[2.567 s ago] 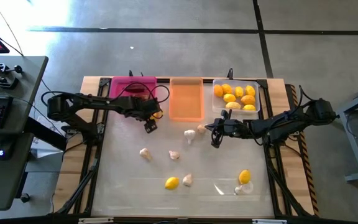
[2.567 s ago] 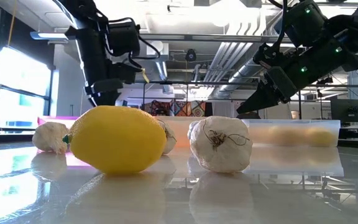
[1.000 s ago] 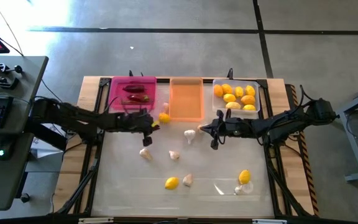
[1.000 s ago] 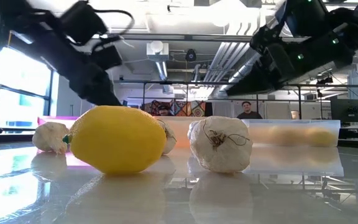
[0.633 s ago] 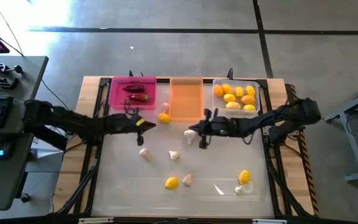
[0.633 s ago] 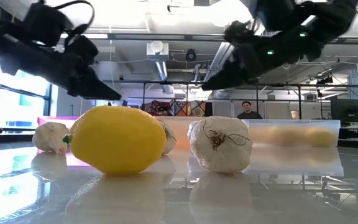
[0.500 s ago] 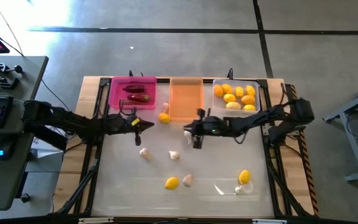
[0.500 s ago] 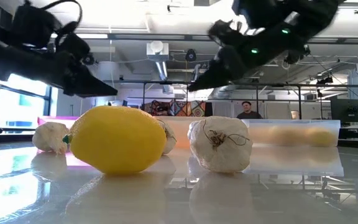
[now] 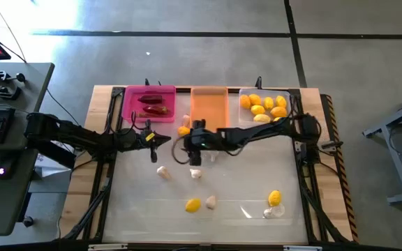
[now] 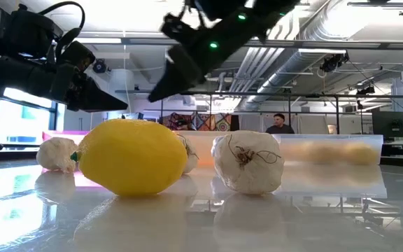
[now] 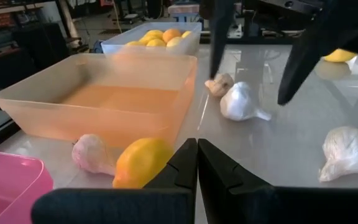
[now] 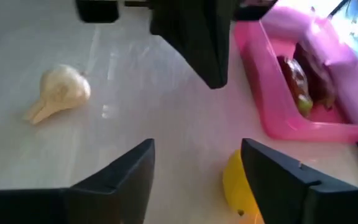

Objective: Sort produce into baskets
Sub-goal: Put the yellow lemon into the transparent bin

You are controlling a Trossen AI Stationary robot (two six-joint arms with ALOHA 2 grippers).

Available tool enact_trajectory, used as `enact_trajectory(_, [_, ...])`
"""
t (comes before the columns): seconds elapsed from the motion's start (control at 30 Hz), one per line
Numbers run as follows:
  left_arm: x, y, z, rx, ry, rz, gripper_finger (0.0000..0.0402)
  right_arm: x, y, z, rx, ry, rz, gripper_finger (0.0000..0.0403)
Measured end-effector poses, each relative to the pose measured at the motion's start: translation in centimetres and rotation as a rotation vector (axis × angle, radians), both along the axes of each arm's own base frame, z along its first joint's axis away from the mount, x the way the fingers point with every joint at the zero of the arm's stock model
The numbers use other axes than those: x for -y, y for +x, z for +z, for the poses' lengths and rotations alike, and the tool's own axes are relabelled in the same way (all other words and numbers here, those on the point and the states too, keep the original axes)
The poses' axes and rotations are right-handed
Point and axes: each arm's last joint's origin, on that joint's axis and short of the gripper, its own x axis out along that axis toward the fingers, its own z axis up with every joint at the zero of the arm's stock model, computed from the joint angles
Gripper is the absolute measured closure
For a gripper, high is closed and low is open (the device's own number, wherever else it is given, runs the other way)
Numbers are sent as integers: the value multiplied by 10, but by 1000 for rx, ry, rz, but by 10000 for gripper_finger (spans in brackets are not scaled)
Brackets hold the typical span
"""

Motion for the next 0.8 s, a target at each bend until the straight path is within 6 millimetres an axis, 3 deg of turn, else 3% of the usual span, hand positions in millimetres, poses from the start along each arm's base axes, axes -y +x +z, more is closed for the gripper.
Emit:
enact_trajectory(0.2, [0, -1, -2, -16, 6, -3, 401, 25, 36, 2, -133, 37, -91, 140])
enact_trajectory(0.43, [1, -1, -4, -39, 3, -15, 401, 55, 63, -8, -259, 3, -199, 137])
enact_trajectory(0.8, [1, -1, -5, -47, 1, -17, 401, 81, 70, -29, -379, 79, -269, 137])
